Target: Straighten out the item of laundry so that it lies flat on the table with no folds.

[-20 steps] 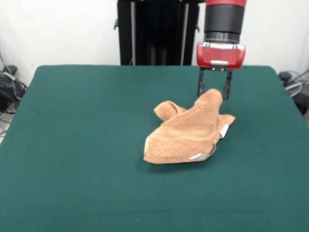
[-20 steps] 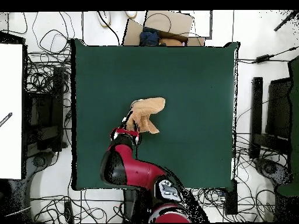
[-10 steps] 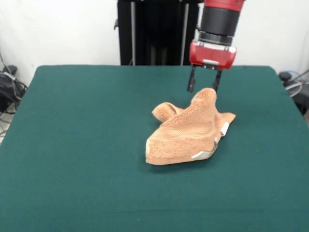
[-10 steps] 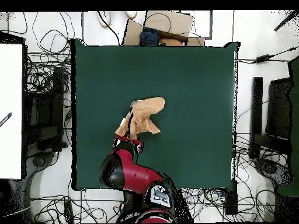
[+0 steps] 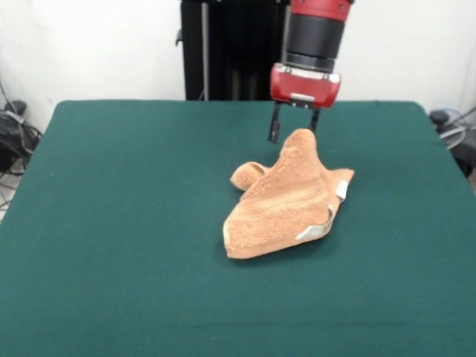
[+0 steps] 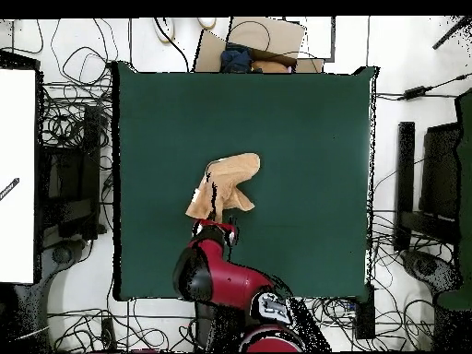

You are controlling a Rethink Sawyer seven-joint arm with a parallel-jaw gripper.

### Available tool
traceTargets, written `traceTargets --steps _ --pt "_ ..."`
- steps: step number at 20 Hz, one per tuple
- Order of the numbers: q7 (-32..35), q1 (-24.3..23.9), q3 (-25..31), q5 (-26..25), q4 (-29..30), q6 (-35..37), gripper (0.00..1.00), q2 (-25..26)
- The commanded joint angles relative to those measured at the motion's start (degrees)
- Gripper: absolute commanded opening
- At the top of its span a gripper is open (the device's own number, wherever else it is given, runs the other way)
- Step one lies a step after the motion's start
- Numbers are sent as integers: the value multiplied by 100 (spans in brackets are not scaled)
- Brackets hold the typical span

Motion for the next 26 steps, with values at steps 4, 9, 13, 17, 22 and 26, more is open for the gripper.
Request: traceTargets --steps 4,9,13,17,22,26 --pt "1419 -375 856 -837 -450 -736 100 85" --pt "1552 -665 1252 -1231 -459 -830 100 22" --pt "1462 -574 1122 -1143 -463 -1023 100 62" --pt "1519 -698 1319 -1297 -514 -1102 100 188" --pt "1561 -813 1555 -1390 -601 -1094 100 332" --pt "1566 -895 1690 -1368 -590 -1052 100 346"
